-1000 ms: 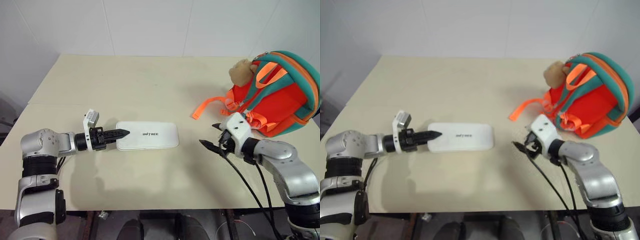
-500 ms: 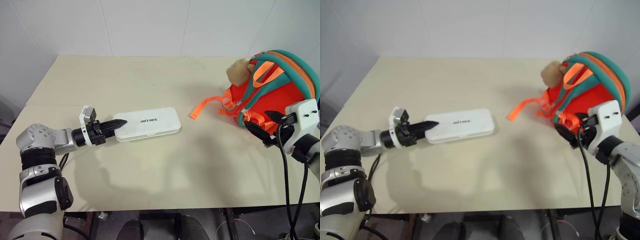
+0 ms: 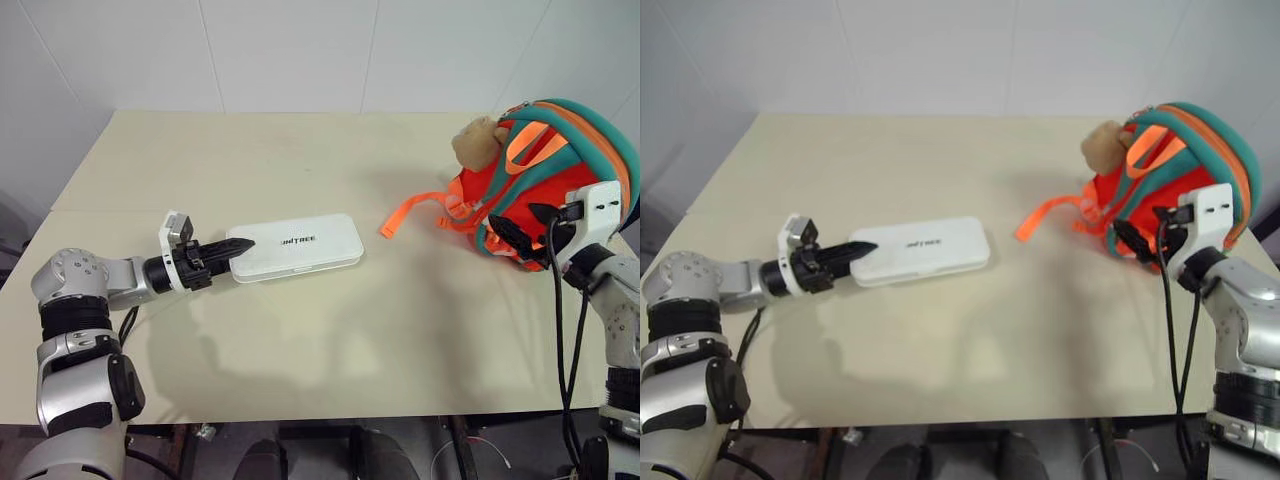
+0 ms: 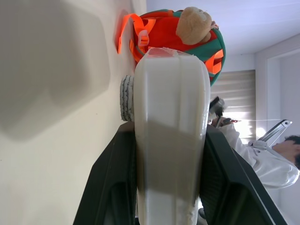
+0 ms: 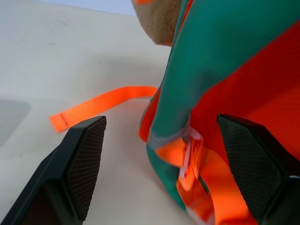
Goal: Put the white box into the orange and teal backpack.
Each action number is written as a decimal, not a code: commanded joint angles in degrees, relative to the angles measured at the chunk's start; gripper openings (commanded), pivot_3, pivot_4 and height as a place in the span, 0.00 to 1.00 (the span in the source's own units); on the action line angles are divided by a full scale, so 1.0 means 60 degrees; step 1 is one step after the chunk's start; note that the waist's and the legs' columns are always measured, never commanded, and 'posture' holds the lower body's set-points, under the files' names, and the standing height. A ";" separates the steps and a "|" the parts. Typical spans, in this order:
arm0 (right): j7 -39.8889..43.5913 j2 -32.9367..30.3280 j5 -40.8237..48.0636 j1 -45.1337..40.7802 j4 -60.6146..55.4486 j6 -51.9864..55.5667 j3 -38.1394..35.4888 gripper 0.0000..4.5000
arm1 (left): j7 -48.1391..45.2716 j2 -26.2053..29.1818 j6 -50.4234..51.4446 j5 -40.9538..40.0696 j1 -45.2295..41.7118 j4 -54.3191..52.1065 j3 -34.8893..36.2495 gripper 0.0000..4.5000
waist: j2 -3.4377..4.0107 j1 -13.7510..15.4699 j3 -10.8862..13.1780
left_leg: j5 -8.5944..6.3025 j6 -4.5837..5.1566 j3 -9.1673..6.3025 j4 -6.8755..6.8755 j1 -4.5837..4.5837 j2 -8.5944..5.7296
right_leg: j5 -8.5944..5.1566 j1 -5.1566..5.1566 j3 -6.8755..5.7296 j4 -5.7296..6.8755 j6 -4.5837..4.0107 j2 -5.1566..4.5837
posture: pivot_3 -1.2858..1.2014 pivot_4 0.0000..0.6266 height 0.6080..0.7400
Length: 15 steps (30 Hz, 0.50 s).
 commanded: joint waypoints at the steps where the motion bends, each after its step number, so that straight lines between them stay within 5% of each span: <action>1: 0.0041 0.0069 -0.0113 -0.0648 0.0855 -0.0787 0.0172 1.00 | 0.0109 0.0244 0.0021 -0.0658 0.0117 -0.0323 0.0070 0.30 | 0.0000 -0.0007 0.0000 | 0.0002 -0.0005 0.0004 -0.0002 -0.0001 0.0000 | 0.0000 -0.0004 0.0003 0.0001 0.0000 -0.0001 | 0.52 0.24 1.00; 15: -0.0228 0.0981 -0.0796 -0.3601 0.5655 -0.3795 0.0872 1.00 | 0.1528 0.0605 0.0021 -0.2797 0.1054 -0.1027 -0.0046 0.30 | 0.0002 -0.0225 0.0001 | 0.0030 -0.0086 0.0012 -0.0013 -0.0004 0.0001 | 0.0001 -0.0011 0.0011 -0.0007 0.0002 -0.0013 | 0.52 0.24 1.00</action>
